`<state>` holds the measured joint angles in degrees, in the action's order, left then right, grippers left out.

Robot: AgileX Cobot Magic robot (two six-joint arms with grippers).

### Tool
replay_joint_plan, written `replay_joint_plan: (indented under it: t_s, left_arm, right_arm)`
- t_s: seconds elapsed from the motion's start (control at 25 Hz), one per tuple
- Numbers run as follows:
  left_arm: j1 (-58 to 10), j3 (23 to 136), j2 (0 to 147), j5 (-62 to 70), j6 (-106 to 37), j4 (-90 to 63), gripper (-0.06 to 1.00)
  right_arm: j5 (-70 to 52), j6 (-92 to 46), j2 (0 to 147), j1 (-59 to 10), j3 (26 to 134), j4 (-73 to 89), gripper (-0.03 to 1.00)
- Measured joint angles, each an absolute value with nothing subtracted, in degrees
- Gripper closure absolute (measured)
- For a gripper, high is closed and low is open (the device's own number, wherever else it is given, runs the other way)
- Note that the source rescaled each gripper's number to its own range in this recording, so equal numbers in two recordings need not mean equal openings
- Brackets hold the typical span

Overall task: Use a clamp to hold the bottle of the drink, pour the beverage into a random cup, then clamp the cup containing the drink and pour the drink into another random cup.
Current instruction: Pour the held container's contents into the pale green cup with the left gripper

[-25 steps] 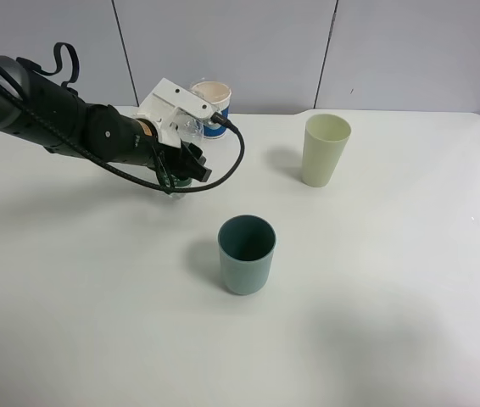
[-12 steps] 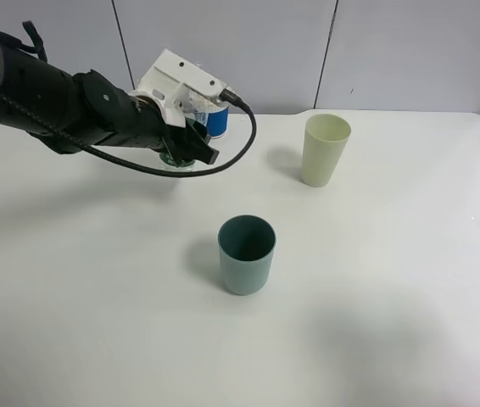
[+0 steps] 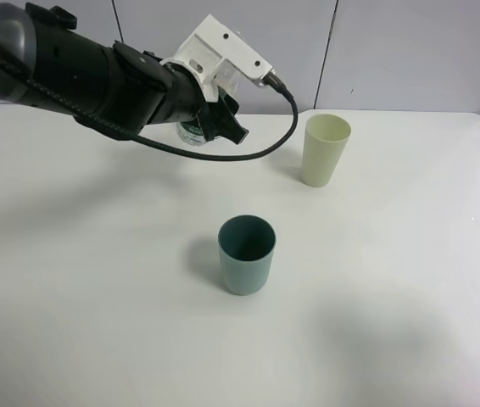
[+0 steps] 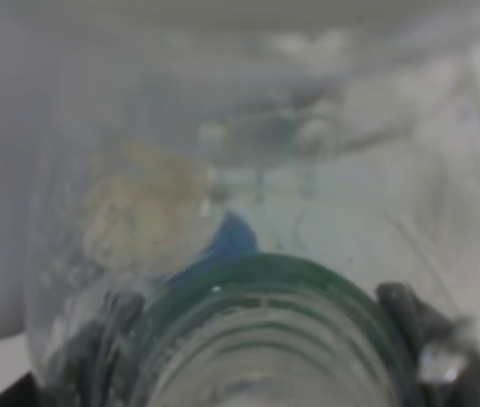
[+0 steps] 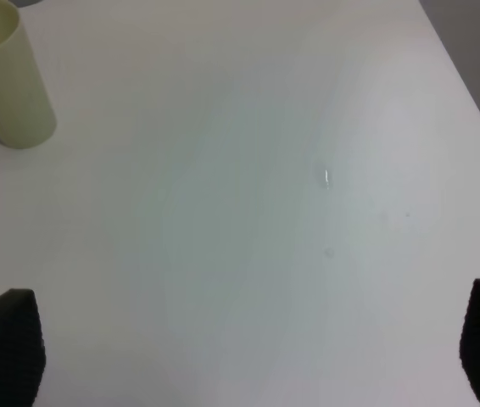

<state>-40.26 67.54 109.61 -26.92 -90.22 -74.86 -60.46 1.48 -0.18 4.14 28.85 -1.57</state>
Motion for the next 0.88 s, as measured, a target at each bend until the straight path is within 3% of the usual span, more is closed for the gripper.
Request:
replay_joint_plan:
  t_s: [0.88]
  left_arm:
    - [-43.4,85.0,122.2,-38.3,-121.8,-88.1,0.89]
  right_arm:
    - [-60.5,2.1,-0.2,4.1,28.8,-1.9,-0.02]
